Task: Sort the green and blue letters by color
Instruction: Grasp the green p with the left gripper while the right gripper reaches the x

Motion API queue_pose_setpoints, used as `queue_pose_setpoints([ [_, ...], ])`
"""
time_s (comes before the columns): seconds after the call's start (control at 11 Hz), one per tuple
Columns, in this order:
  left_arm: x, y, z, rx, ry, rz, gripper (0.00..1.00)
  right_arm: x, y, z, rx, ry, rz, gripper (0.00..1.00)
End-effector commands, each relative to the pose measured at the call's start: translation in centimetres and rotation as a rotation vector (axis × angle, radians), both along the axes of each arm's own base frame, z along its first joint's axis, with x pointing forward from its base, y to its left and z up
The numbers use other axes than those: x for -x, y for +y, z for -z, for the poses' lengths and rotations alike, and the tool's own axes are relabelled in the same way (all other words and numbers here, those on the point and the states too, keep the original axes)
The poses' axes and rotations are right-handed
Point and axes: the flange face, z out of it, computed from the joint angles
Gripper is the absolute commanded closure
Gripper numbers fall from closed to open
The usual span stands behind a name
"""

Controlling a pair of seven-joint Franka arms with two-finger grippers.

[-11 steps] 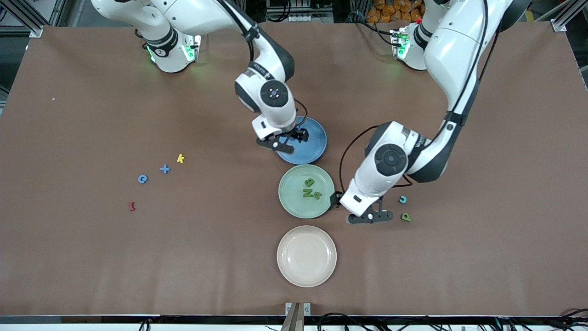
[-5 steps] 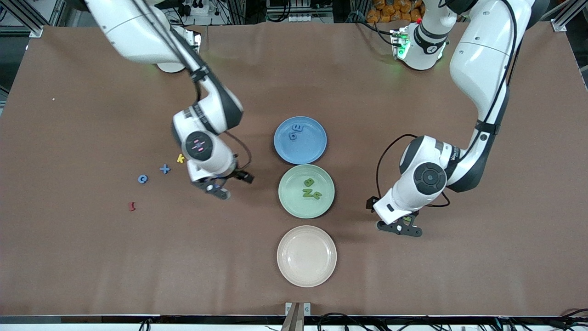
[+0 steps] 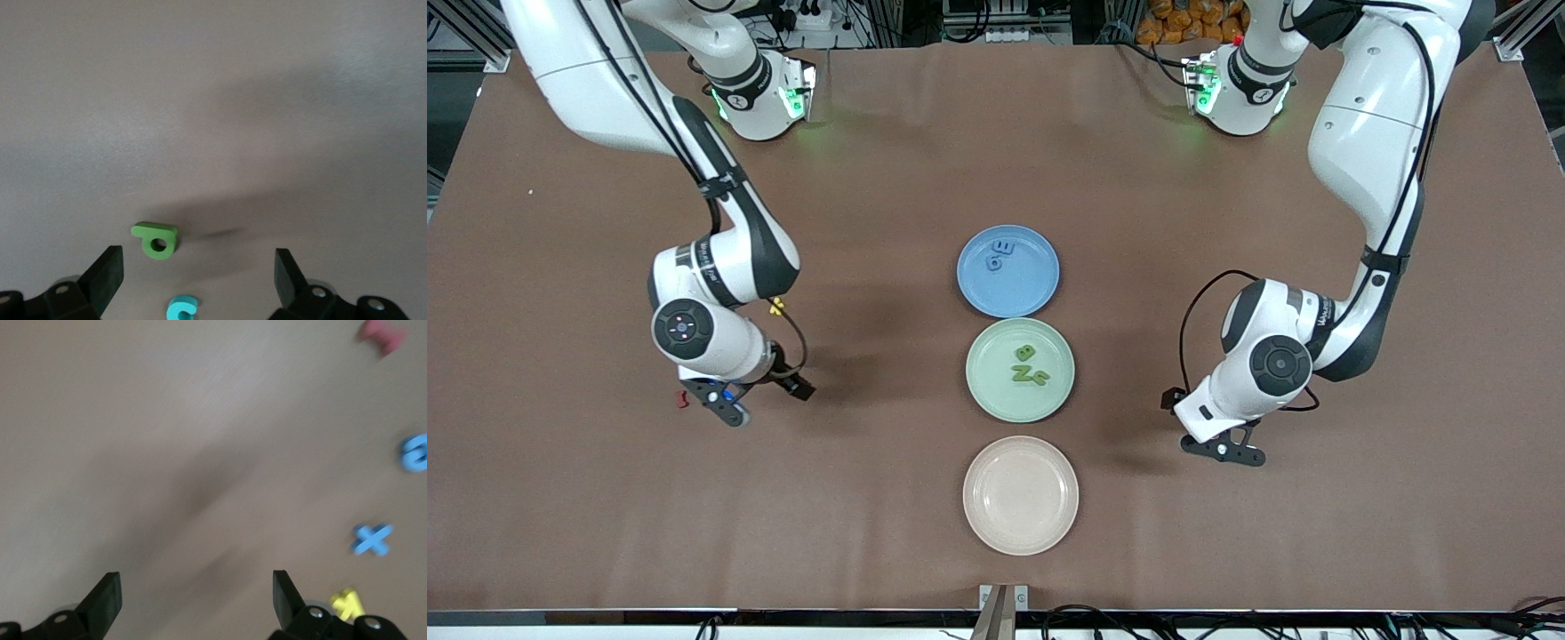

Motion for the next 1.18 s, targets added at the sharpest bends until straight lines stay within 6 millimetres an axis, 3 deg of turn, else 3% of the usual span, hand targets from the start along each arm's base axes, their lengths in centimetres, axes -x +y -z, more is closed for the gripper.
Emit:
queue_pose_setpoints([
  [0.0,-1.0,2.9,0.8,-0.006,-0.015,0.002,0.0,1.1,-5.1,-0.8,0.042,-0.066,0.083,0.0],
  [0.27,-1.1,3.7,1.8,0.004,-0.017,0.016,0.0,5.7,-8.9,1.5,-0.001,-0.164,0.098,0.0],
  [0.73,-0.9,3.6,3.3,0.011,-0.004,0.014,0.0,9.7,-9.1,3.0,0.008,-0.115,0.09,0.0],
  [1.0,-0.7,4.4,3.7,0.007,0.005,0.01,0.12,10.7,-9.8,3.8,0.009,-0.098,0.102,0.0],
  [1.09,-0.9,5.2,3.8,0.007,0.005,0.017,0.28,10.8,-10.3,4.1,0.008,-0.098,0.11,0.0],
])
